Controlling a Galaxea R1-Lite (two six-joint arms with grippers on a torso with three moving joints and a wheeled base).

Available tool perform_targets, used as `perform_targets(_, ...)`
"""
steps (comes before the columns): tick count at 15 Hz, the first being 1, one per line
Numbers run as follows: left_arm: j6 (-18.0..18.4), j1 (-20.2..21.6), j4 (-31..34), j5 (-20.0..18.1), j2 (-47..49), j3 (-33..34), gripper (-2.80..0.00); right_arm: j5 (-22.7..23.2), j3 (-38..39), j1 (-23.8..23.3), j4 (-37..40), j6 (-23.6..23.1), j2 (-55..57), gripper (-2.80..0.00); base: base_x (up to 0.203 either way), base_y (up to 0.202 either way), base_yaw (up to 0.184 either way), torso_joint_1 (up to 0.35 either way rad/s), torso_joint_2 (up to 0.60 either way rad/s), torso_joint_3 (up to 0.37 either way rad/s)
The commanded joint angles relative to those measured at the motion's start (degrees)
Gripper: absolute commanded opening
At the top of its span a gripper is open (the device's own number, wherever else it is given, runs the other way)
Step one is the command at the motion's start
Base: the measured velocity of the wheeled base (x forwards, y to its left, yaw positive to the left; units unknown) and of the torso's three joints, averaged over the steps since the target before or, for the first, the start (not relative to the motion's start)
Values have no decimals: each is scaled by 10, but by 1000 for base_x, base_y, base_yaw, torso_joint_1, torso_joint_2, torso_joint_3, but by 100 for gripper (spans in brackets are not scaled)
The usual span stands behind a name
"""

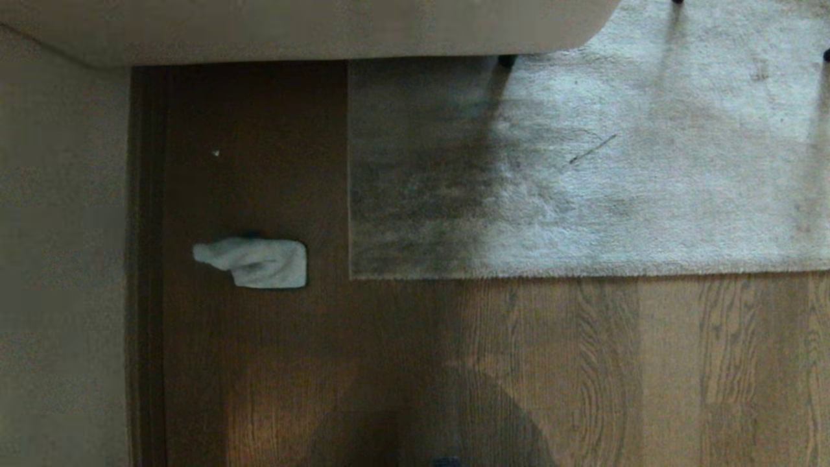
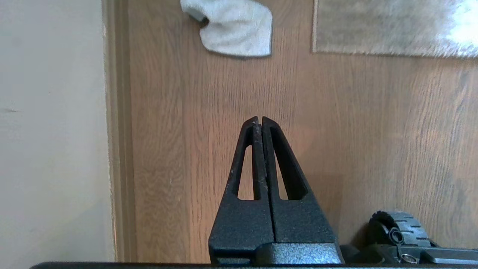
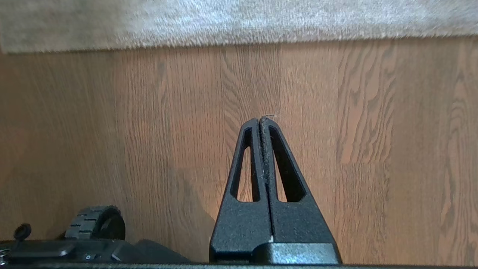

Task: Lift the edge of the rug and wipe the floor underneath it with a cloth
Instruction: Pick up the rag

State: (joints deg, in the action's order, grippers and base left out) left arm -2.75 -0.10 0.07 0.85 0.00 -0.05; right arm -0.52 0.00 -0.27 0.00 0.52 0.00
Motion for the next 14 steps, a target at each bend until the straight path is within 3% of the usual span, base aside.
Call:
perform_targets(1, 0, 0, 0, 0, 0, 0, -280, 0, 0, 0, 0, 0, 0, -280, 0, 0, 0, -1, -2, -207)
perform_targets(14, 0, 0, 0, 0, 0, 0, -280, 0, 0, 0, 0, 0, 0, -280, 0, 0, 0, 2, 1, -198)
